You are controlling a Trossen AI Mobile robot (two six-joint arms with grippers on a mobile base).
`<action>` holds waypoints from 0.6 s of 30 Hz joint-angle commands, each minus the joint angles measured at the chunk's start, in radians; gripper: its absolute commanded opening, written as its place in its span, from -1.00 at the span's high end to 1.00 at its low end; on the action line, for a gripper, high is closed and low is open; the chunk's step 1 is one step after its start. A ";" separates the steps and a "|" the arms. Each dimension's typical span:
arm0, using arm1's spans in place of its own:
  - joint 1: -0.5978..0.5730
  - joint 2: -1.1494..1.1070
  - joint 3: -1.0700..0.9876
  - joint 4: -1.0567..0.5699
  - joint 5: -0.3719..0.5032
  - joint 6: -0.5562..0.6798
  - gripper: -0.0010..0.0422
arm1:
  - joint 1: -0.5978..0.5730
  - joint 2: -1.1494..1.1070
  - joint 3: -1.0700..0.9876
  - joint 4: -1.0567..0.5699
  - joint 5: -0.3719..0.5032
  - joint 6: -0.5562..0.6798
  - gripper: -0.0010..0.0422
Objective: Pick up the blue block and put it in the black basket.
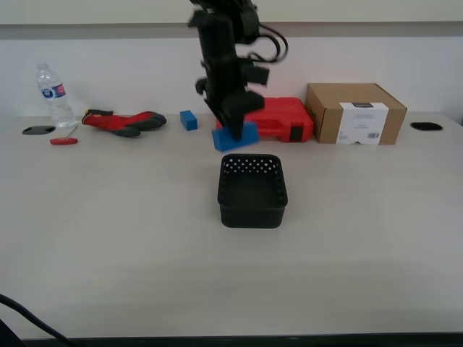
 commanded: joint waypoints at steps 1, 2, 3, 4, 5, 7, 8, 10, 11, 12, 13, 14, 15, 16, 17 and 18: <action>0.000 0.000 0.002 0.001 0.000 0.000 0.96 | -0.082 -0.002 -0.104 0.086 0.002 -0.040 0.96; 0.000 0.000 0.002 -0.001 0.000 0.000 0.96 | -0.103 -0.002 -0.127 0.115 0.000 -0.047 0.96; 0.000 0.000 0.002 -0.001 0.000 0.000 0.96 | -0.120 -0.003 -0.141 0.145 0.003 -0.059 0.96; 0.000 0.000 0.002 -0.001 0.000 0.000 0.96 | -0.135 -0.003 -0.146 0.167 0.023 -0.073 0.96; 0.000 0.000 0.002 -0.001 0.000 0.000 0.96 | -0.147 -0.003 -0.148 0.193 0.068 -0.086 0.96; 0.000 0.000 0.002 0.000 0.000 0.000 0.96 | -0.162 -0.003 -0.151 0.252 0.093 -0.098 0.96; 0.000 0.000 0.002 0.000 0.000 0.000 0.96 | -0.163 -0.003 -0.153 0.275 0.069 -0.101 0.96; 0.000 0.000 0.002 0.000 0.000 0.000 0.96 | -0.162 0.007 -0.153 0.300 0.041 -0.101 0.96; 0.000 0.000 0.002 0.000 0.000 0.000 0.96 | -0.158 0.013 -0.153 0.303 0.007 -0.101 0.96; 0.000 0.000 0.002 0.000 0.000 0.000 0.96 | -0.154 0.020 -0.158 0.305 -0.014 -0.097 0.96; 0.000 0.000 0.002 0.000 0.000 0.000 0.96 | -0.148 0.039 -0.163 0.316 -0.015 -0.093 0.96; 0.000 0.000 0.002 -0.003 0.000 0.000 0.96 | -0.143 0.054 -0.171 0.317 -0.016 -0.093 0.96; 0.000 0.000 0.002 -0.003 0.000 0.000 0.96 | -0.139 0.080 -0.171 0.320 -0.016 -0.094 0.96; 0.000 0.000 0.002 -0.003 0.000 0.000 0.96 | -0.138 0.096 -0.171 0.318 -0.039 -0.095 0.96; 0.000 0.000 0.002 -0.002 0.000 0.000 0.96 | -0.137 0.107 -0.171 0.317 -0.052 -0.095 0.96; 0.000 0.000 0.002 -0.002 0.000 0.000 0.96 | -0.138 0.113 -0.172 0.319 -0.054 -0.096 0.96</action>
